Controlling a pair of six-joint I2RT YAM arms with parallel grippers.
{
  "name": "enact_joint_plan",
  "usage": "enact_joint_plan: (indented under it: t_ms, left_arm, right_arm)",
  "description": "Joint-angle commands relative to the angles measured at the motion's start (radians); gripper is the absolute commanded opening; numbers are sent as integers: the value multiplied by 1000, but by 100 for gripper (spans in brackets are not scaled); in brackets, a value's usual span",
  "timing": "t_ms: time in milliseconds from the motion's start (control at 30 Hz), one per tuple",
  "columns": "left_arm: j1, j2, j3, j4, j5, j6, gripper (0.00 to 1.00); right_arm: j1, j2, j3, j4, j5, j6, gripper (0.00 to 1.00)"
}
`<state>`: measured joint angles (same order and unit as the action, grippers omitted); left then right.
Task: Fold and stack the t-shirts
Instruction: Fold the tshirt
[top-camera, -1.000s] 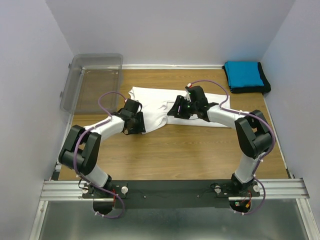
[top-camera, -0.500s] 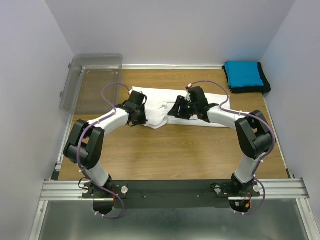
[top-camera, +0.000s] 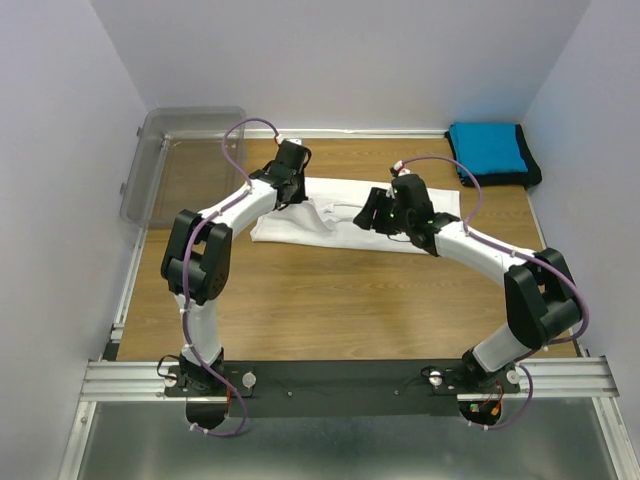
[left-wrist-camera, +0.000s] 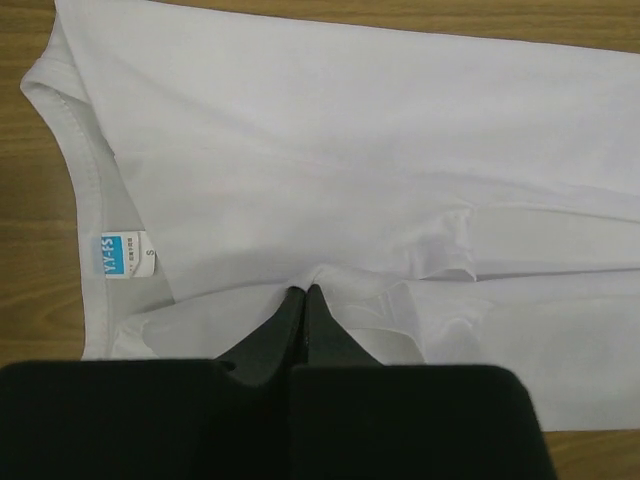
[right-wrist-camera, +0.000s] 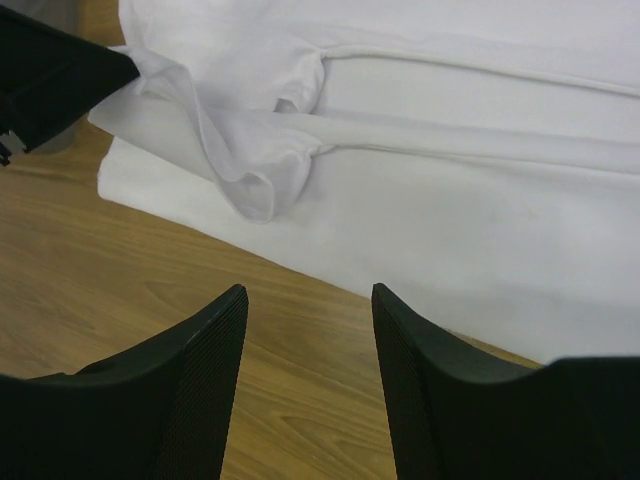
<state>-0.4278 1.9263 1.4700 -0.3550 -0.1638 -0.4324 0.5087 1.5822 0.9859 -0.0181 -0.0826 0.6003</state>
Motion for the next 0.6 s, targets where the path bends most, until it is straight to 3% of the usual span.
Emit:
enact_joint_plan:
  t_ms: [0,567]
  left_arm:
    - [21,49,59,4,-42,35,0]
    - [50,123,128,143,35,4,0]
  right_arm:
    - [7,-40,-58,-63,76,-46,60]
    - [5,-62,-110,-88,158,-71,60]
